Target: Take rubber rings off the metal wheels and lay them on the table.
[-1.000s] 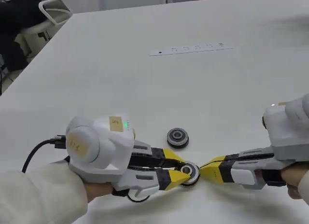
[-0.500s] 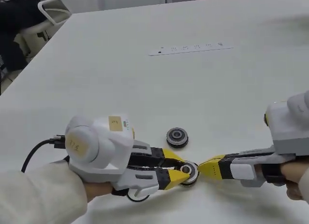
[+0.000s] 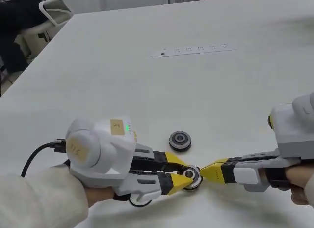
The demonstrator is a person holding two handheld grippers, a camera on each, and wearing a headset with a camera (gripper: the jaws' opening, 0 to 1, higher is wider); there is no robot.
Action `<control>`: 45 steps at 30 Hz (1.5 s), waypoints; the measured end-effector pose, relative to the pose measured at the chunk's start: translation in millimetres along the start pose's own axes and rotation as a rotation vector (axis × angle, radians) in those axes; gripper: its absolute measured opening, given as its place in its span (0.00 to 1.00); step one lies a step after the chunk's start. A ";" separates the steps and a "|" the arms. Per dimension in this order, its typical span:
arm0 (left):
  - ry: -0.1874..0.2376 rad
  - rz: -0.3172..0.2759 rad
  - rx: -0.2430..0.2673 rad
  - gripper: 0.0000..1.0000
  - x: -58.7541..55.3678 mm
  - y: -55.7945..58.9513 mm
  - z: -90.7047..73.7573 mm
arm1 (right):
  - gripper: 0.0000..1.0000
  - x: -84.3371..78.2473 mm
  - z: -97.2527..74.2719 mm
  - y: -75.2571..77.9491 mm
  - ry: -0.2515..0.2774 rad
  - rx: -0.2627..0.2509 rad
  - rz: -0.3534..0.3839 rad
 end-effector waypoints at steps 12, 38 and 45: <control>-0.001 0.003 0.002 0.13 0.0 0.0 -0.1 | 0.00 1.3 0.5 -1.3 -0.014 -0.003 -0.022; -0.004 0.007 0.006 0.13 -0.2 -0.5 -0.1 | 0.00 3.1 7.4 -8.1 -0.026 0.010 -0.078; 0.000 0.012 0.006 0.14 -0.3 -0.4 0.1 | 0.00 4.2 6.1 -5.1 -0.022 0.001 -0.078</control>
Point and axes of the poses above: the centre of the closed fingertips' face, and the gripper's own axes: z roughly forward along the fingers, y roughly to its right, x roughly out of its top, the point moved 7 cm from there along -z, roughly backward along the fingers, and after that the axes turned 4 degrees about -y, right-handed, at the moved point
